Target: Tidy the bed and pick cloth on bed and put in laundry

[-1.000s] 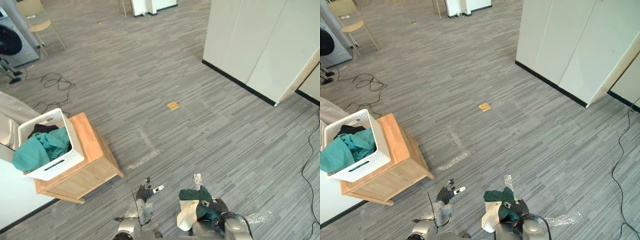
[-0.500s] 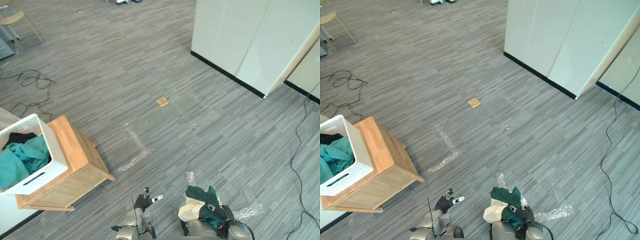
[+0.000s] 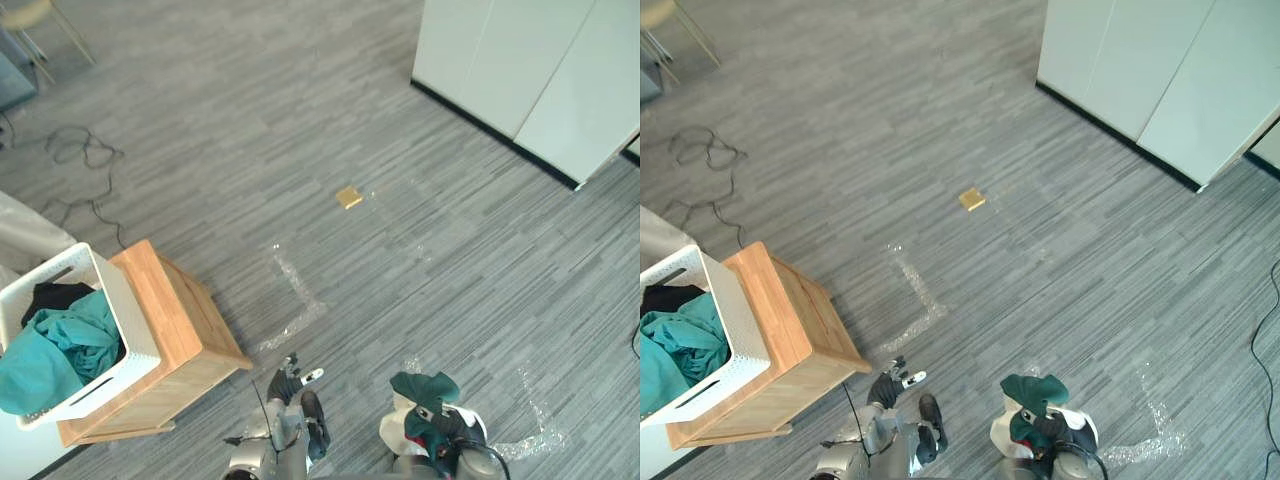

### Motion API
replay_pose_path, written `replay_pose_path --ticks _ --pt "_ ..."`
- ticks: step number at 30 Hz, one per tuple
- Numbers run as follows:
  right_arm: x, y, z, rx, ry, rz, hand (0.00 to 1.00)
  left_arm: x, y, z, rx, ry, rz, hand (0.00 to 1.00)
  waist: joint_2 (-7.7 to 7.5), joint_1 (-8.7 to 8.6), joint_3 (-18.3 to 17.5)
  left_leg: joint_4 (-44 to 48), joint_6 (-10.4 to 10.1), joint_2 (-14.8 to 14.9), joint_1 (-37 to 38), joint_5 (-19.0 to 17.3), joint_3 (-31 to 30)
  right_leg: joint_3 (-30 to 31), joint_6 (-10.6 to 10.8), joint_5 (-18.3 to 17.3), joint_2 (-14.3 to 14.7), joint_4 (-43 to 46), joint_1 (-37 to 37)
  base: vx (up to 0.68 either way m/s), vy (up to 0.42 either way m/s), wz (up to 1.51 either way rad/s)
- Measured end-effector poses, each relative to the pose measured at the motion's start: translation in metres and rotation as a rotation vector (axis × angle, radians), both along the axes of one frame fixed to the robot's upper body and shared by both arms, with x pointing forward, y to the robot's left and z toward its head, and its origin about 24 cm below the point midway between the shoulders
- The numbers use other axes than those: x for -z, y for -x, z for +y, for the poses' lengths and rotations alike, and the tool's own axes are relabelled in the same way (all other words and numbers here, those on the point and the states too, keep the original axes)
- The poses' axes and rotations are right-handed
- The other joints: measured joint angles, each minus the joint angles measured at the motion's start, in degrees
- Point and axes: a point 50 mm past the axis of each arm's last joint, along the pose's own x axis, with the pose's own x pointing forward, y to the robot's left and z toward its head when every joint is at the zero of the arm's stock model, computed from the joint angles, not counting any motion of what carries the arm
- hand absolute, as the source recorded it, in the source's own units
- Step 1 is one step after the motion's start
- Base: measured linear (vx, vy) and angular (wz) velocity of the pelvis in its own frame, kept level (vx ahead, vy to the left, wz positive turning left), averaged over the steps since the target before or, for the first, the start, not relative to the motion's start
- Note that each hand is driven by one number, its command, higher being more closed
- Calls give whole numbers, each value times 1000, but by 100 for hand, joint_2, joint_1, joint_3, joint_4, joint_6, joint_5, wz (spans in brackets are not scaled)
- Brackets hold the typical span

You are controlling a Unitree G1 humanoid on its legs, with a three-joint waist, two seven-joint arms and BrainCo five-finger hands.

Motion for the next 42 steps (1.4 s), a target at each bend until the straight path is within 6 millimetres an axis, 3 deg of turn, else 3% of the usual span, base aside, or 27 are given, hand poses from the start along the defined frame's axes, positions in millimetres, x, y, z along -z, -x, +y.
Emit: replay_pose_path --ticks 2,3,5,6,8,10,12,13,14,15,16,19,20,22,24,26,27,29,32,33,34,35,36,37,38,40,42 --pt "-1 -1 -1 -3 1 -6 100 3 7 0 2 -3 14 0 3 -8 -10 -307 -58 -180 671 -218 -80 -17 42 60 -59 1650 -315 444 250 26" --pt "-3 -1 -1 -4 4 -22 100 4 9 -1 23 -12 19 0 -12 -31 -16 -647 -28 -307 1228 -366 -278 -103 -59 613 -133 3390 -923 411 211 47" --pt "-4 -2 -2 -7 10 -31 100 4 11 -5 50 -17 21 0 -48 -174 -39 -736 30 -385 1470 -444 -561 -218 -125 332 -141 4467 -1363 439 108 88" --pt "-7 -4 -3 -10 16 -48 100 3 8 -6 71 -29 13 0 -38 -279 -35 -797 46 -382 1716 -487 -992 -478 -196 -250 -50 4946 -1778 453 28 126" --pt "-10 -6 -7 -13 26 -65 100 2 5 -8 82 -32 6 0 12 -384 3 -806 46 -299 1959 -487 -1364 -923 -230 -673 26 4583 -2085 402 -55 130" --pt "-11 -8 -11 -22 36 -75 100 2 6 -6 80 -36 8 0 100 -363 56 -776 41 -119 2218 -490 -1582 -1137 -334 -774 190 3704 -2284 468 -144 105" --pt "-13 -9 -14 -25 47 -91 100 3 6 -4 78 -44 11 0 223 -373 82 -663 -267 178 2381 -666 -1743 -956 -363 -618 486 2481 -2442 461 -230 97" --pt "-13 -10 -13 -25 42 -92 100 4 6 0 70 -55 14 0 163 -373 61 -633 -500 309 2462 -803 -1800 -497 -402 -75 629 1430 -2546 553 -372 101" --pt "-12 -7 -8 -21 26 -88 100 5 7 3 73 -71 20 0 -19 -375 27 -609 -737 335 2524 -951 -1898 84 -346 782 618 415 -2537 498 -377 103" --pt "-11 -6 -6 -20 19 -82 100 6 9 3 75 -74 28 0 -83 -397 35 -602 -878 375 2586 -1050 -1949 300 -257 1428 600 228 -2486 500 -409 67" --pt "-14 -15 -9 -24 29 -100 100 11 13 0 67 -67 59 0 202 -328 101 -553 -972 711 2510 -1097 -1950 268 -395 1574 898 306 -2423 425 -371 54" --pt "-15 -15 -8 -15 24 -108 100 12 11 -9 82 -52 62 0 42 -470 196 -135 -1091 791 2607 -717 -2135 507 -507 445 897 2069 -2600 347 -295 87" --pt "-15 -15 -6 -35 25 -107 100 10 10 -9 80 -51 48 0 22 -498 188 63 -1161 862 2554 -654 -2317 386 -532 260 854 2277 -2526 322 -292 119" --pt "-17 -23 1 -74 22 -127 100 7 6 -7 58 -46 23 0 5 -460 166 1013 -1154 955 1932 -536 -2691 93 -569 -61 766 2167 -2296 267 -325 126" --pt "-17 -24 5 -120 28 -123 100 8 7 -9 42 -35 29 0 79 -427 262 2299 -1161 1138 1163 -114 -2559 -369 -657 -249 717 1682 -1759 143 -309 143" --pt "-16 -22 4 -148 41 -109 100 11 18 -9 30 -28 53 0 35 -255 333 3125 -960 1549 831 -54 -1659 -927 -722 -262 628 1192 -1011 84 -238 151" --pt "-14 -19 2 -147 46 -101 100 11 24 -12 27 -11 50 0 9 -175 313 3014 -786 1635 654 -154 -555 -1651 -720 -254 512 655 -359 97 -221 172" --pt "-15 -20 2 -150 48 -105 100 5 18 -16 39 -1 15 0 66 -182 276 2298 -614 1510 494 16 306 -2431 -660 -218 499 294 -16 83 -118 215" --pt "-13 -16 0 -148 51 -93 100 0 11 -21 80 -4 -14 0 32 -184 121 971 -288 1090 550 -201 2070 -3856 -598 -262 458 72 333 140 -66 218" --pt "-14 -17 -2 -147 57 -97 100 1 11 -22 82 -3 -9 0 62 -183 97 662 -286 978 620 -200 2272 -4033 -565 -302 429 171 344 141 -11 200" --pt "-15 -17 -9 -126 67 -97 100 4 15 -22 88 -4 10 0 108 -187 68 116 49 683 736 -167 2315 -4263 -467 -370 370 408 387 231 42 169" --pt "-15 -16 -14 -90 67 -98 100 9 21 -21 88 -9 41 0 49 -179 25 -331 34 356 943 -82 2005 -4276 -246 -512 84 954 385 256 38 165" --pt "-16 -15 -18 -69 68 -99 100 11 25 -21 89 -10 56 0 52 -198 23 -543 96 220 1072 -3 1814 -4273 -190 -559 -84 1367 376 364 33 168" --pt "-15 -10 -25 -21 67 -95 100 15 33 -20 97 -13 81 0 45 -254 10 -826 138 -26 1354 87 1437 -4219 -207 -542 -430 2353 320 355 -30 165" --pt "-15 -5 -29 11 66 -94 100 17 37 -19 109 -22 93 0 3 -267 -19 -904 163 -167 1531 67 1063 -3815 -541 -365 -774 3485 -49 369 -60 161" --pt "-16 -7 -22 33 33 -113 100 19 39 -6 113 -66 103 0 -6 -428 -39 -852 175 -135 1602 42 563 -2913 -517 -513 -743 4432 -705 366 -133 152" --pt "-19 -11 -16 67 -5 -143 100 20 41 6 113 -100 111 0 45 -498 -6 -809 144 7 1702 60 275 -2251 -323 -700 -537 4381 -1204 335 -128 119"
